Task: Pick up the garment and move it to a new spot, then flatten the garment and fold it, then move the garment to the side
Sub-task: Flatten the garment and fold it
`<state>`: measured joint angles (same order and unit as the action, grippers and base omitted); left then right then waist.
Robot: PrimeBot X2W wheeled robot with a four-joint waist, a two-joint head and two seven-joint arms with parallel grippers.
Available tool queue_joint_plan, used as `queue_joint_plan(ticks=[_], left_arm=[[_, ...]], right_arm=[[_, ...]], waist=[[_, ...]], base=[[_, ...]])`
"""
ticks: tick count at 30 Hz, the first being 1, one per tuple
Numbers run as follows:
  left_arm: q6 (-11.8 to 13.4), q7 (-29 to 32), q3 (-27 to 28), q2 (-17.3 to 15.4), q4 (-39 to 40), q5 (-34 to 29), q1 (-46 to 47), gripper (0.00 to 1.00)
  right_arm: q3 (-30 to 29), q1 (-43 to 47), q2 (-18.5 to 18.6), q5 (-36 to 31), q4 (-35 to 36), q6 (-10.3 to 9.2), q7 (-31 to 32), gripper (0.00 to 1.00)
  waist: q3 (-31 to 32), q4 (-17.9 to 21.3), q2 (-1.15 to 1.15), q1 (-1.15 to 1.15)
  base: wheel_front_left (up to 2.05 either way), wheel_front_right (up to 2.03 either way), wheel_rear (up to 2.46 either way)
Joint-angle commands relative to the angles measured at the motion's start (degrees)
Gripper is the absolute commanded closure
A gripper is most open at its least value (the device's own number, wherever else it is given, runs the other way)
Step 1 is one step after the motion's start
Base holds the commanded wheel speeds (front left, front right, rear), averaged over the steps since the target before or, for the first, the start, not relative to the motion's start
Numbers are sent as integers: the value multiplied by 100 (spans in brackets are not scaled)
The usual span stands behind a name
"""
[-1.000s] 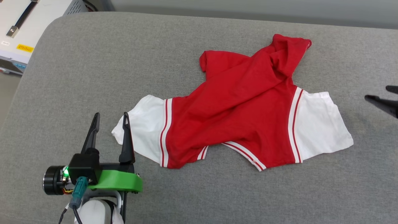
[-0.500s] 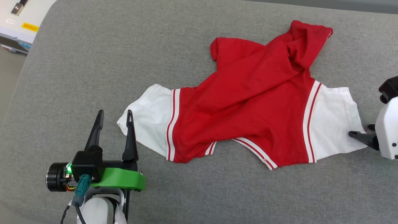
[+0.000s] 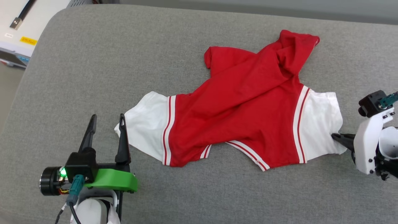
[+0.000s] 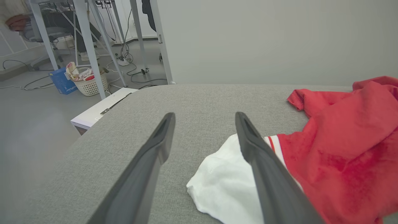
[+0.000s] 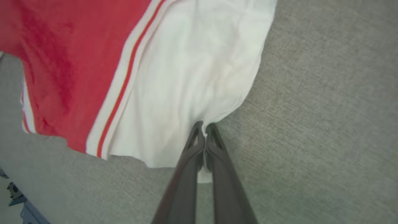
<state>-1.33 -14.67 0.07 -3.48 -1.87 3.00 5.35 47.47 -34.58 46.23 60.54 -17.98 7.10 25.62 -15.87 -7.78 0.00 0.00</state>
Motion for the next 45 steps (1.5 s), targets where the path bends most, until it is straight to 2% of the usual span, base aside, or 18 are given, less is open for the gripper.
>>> queue_joint_plan(ticks=[1, 9, 13, 16, 19, 25, 29, 33, 37, 45], left_arm=[[-43, -33, 64, -70, -16, -19, -12, 0], [-342, -33, 293, -483, -274, 98, 31, 0], [-536, 38, 131, -856, -681, 318, 308, 0], [-597, 459, -121, -1226, -786, 576, 626, 0], [-611, 1187, -623, -1663, -736, 1129, 932, 0], [-614, 3376, -1748, -2698, -566, 2826, 1583, 0], [-614, 4621, -2318, -3138, -562, 3699, 1948, 0], [-614, 5479, -2829, -3394, -632, 4268, 2182, 0], [-615, 5888, -3157, -3452, -806, 4718, 2281, 0], [-615, 5820, -3890, -3442, -1303, 4736, 2482, 0]], right_arm=[[-70, 208, 28, 14, 89, 39, -123, 100], [-841, 1359, 587, 264, 631, 39, -571, 100], [-1327, 2049, 702, 388, 750, 39, -711, 100], [-1629, 2403, 690, 373, 791, 39, -728, 100], [-1870, 2645, 614, 236, 831, 39, -694, 100], [-2361, 2917, 331, -106, 930, 39, -490, 100], [-2616, 2974, 110, -348, 1058, 39, -294, 100], [-2814, 2976, -80, -586, 1210, 39, -87, 100], [-2959, 2944, -253, -784, 1353, 39, 89, 100], [-3101, 2814, -523, -1073, 1541, 39, 304, 100]], waist=[[276, 173, 0, 0], [623, 425, 0, 0], [674, 502, 0, 0], [671, 539, 0, 0], [648, 563, 0, 0], [590, 580, 0, 0], [539, 607, 0, 0], [462, 670, 0, 0], [356, 755, 0, 0], [76, 913, 0, 0]], base=[[0, 0, 0], [0, 0, 0], [0, 0, 0], [0, 0, 0], [0, 0, 0], [0, 0, 0], [0, 0, 0], [0, 0, 0], [0, 0, 0], [0, 0, 0]])
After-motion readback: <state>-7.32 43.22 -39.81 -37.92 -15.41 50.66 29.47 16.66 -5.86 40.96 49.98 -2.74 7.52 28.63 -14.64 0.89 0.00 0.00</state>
